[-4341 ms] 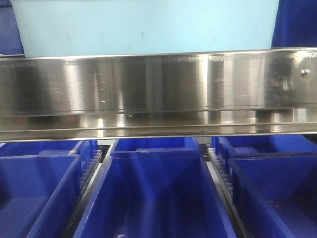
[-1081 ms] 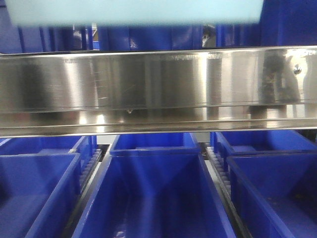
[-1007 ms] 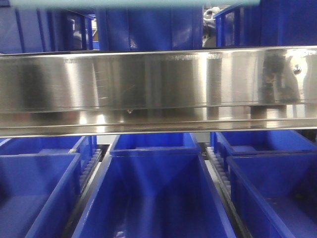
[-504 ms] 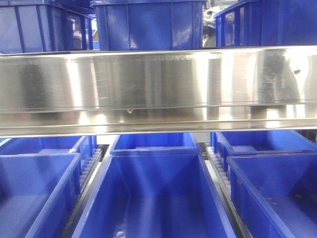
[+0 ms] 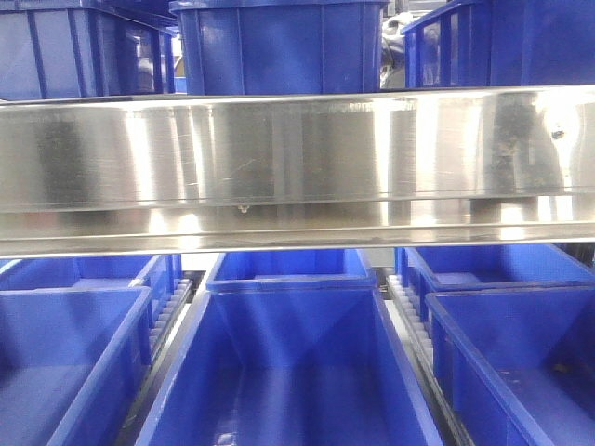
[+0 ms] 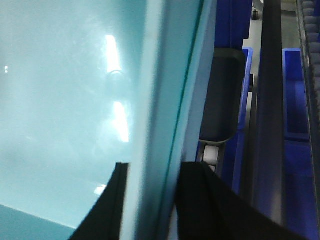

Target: Move two blue bins to right shelf middle

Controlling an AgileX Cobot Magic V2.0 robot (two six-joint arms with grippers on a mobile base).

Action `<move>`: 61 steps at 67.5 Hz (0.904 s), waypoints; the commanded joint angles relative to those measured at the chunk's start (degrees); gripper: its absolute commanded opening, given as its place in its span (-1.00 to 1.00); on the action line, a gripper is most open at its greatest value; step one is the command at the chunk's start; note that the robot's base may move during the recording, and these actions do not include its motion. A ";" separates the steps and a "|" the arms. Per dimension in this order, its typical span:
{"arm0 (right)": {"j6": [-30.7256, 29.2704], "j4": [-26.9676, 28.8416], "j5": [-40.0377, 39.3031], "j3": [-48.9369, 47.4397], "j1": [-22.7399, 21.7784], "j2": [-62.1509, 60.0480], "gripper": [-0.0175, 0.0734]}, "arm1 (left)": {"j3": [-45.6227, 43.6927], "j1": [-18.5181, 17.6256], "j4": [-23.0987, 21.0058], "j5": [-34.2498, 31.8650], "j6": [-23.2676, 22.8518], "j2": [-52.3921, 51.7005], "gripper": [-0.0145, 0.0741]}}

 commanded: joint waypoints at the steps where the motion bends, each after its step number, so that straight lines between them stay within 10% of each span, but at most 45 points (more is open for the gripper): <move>1: 0.08 -1.32 -4.32 -0.76 -0.32 -0.59 -0.95 | -0.99 0.13 -1.83 -5.76 0.90 -1.28 -0.92; 61: 0.08 -1.32 -4.33 -0.76 -0.32 -0.46 -0.95 | -0.99 0.13 -1.83 -6.66 0.90 -1.28 -0.92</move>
